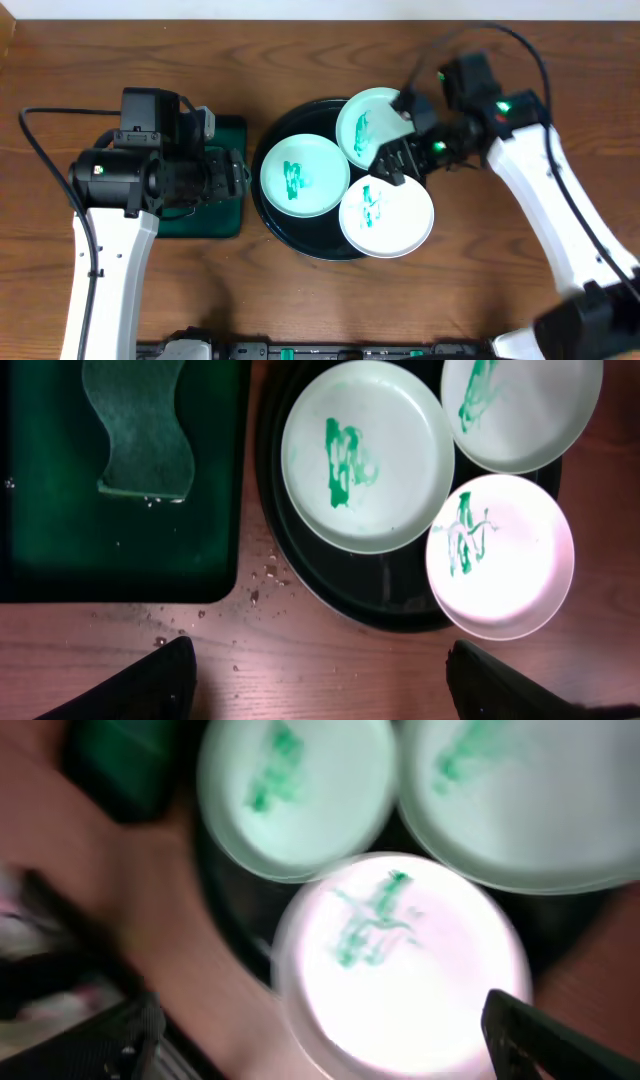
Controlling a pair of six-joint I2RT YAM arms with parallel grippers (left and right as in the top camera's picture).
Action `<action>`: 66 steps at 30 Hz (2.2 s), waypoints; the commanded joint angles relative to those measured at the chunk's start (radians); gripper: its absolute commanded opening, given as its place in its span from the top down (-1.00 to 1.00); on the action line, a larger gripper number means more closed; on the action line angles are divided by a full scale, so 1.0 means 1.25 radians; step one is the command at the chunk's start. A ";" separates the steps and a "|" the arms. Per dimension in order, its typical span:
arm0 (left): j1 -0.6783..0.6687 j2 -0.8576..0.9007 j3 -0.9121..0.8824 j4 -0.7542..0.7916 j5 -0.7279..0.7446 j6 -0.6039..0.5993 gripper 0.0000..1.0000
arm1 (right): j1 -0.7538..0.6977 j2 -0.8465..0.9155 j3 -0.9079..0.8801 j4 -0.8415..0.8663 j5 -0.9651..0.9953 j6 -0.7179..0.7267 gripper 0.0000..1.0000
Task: Clean dirty plates on tray and stack at the side
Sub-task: 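Reach the right gripper to the rim of the upper pale green plate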
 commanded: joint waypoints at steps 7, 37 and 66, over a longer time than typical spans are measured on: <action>-0.002 0.002 0.007 -0.002 0.007 0.005 -0.61 | 0.086 0.134 0.149 -0.034 0.108 -0.024 -0.98; -0.002 0.002 0.007 -0.007 0.007 0.005 -0.61 | 0.184 0.370 0.139 0.067 0.178 0.399 -0.60; -0.002 0.002 0.007 -0.023 0.007 0.005 -0.61 | 0.207 0.396 0.086 0.208 0.215 0.525 -0.32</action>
